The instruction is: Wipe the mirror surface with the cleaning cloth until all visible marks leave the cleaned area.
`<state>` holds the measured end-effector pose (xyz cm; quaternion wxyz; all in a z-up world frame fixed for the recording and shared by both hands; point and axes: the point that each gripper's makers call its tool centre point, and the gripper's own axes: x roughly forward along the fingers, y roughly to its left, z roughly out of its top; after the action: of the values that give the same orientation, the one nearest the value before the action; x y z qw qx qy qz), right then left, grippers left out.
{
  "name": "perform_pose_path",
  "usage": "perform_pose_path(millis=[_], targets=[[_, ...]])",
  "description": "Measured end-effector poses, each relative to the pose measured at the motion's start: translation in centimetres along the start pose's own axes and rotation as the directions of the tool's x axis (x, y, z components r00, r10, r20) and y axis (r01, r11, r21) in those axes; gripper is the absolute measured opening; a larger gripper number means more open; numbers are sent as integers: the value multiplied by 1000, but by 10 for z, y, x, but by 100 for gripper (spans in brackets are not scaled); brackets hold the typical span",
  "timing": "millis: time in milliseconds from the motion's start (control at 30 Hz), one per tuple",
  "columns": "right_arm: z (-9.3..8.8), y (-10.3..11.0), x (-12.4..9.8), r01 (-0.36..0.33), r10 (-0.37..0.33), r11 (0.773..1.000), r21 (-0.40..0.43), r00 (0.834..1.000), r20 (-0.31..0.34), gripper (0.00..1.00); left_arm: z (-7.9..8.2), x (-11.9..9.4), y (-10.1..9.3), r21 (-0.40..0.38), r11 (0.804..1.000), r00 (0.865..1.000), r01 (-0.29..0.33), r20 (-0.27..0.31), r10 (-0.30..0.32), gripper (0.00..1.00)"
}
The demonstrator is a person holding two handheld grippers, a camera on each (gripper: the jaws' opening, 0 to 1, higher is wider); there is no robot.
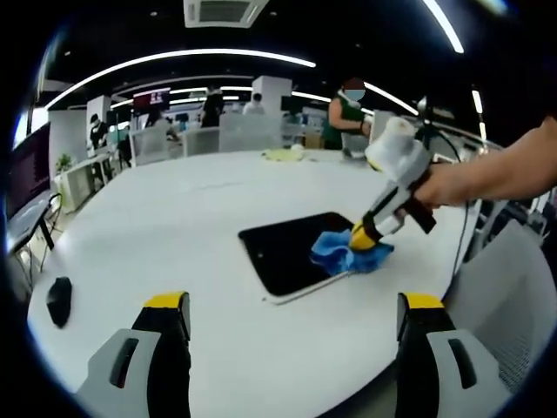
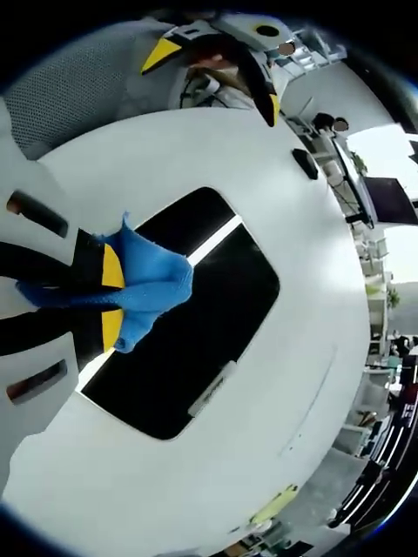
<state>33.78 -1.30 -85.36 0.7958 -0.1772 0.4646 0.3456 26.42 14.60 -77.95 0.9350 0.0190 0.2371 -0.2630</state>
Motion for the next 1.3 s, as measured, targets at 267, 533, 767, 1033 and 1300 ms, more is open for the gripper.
perform_pose_path(millis=[267, 533, 767, 1033, 1300], targets=[[-2, 4, -1, -6, 6, 1000, -6, 1000, 3, 2, 0, 0, 0, 4, 1000, 1000, 0, 2, 0, 99], [-3, 4, -1, -9, 9, 1000, -11, 1000, 6, 2, 0, 0, 0, 4, 1000, 1000, 0, -2, 0, 99], [-4, 2, -2, -19, 19, 1000, -6, 1000, 8, 2, -1, 0, 0, 4, 1000, 1000, 0, -4, 0, 99], [-9, -3, -5, -35, 35, 999, 6, 999, -3, 1, 0, 0, 0, 0, 1000, 1000, -3, -3, 3, 99], [-20, -15, -12, -24, 24, 1000, 5, 999, -22, 2, -2, 0, -2, -2, 1000, 1000, 8, -10, -8, 99]])
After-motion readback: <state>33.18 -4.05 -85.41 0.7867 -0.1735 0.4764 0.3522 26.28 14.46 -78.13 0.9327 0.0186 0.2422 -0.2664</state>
